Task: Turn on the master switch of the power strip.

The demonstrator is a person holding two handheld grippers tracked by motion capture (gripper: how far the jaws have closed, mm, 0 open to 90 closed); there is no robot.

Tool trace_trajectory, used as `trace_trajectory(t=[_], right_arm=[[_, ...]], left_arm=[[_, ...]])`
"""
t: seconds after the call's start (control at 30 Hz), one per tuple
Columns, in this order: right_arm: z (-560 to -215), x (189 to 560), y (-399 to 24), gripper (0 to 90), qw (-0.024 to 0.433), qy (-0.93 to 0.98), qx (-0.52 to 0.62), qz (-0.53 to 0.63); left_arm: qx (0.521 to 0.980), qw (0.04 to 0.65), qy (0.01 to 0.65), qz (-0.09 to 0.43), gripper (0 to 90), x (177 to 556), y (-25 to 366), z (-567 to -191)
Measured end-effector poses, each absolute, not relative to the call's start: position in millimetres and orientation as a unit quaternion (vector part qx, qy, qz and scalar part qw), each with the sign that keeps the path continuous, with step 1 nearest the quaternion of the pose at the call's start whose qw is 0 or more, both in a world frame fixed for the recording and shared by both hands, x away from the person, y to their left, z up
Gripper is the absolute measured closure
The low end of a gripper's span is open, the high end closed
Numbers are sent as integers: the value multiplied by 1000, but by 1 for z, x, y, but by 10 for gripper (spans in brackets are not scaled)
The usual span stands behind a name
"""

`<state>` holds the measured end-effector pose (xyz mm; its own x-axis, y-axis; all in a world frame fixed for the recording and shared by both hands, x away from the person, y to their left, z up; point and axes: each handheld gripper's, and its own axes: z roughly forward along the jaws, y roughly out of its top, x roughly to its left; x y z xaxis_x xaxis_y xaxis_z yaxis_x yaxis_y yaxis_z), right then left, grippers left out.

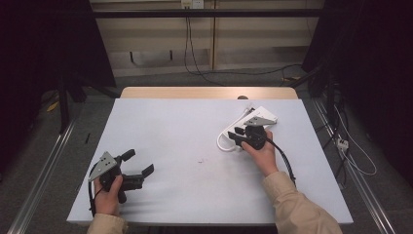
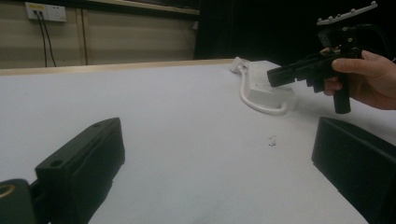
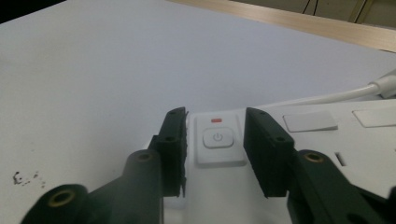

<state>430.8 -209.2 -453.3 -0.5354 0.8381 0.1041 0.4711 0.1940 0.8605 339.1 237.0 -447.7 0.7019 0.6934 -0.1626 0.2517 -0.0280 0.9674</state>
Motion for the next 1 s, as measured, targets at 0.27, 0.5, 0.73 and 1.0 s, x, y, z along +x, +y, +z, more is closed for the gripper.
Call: trace_trajectory(t=[0.27,0.5,0.73,1.0], right_arm=[[-451,422,-211,409,186,750,439,458],[-451,412,-212,336,180,757,435,453],[-448,401,-219,291,178,759,432,454],[-450,386,-231,257,178,759,434,451]], left_arm=[[694,608,341,182,23,339,236,-448],[694,607,343,181,23,338,236,-448],[695,606,341,181,23,339,235,-448],[700,603,338,182,23,338,234,-448]])
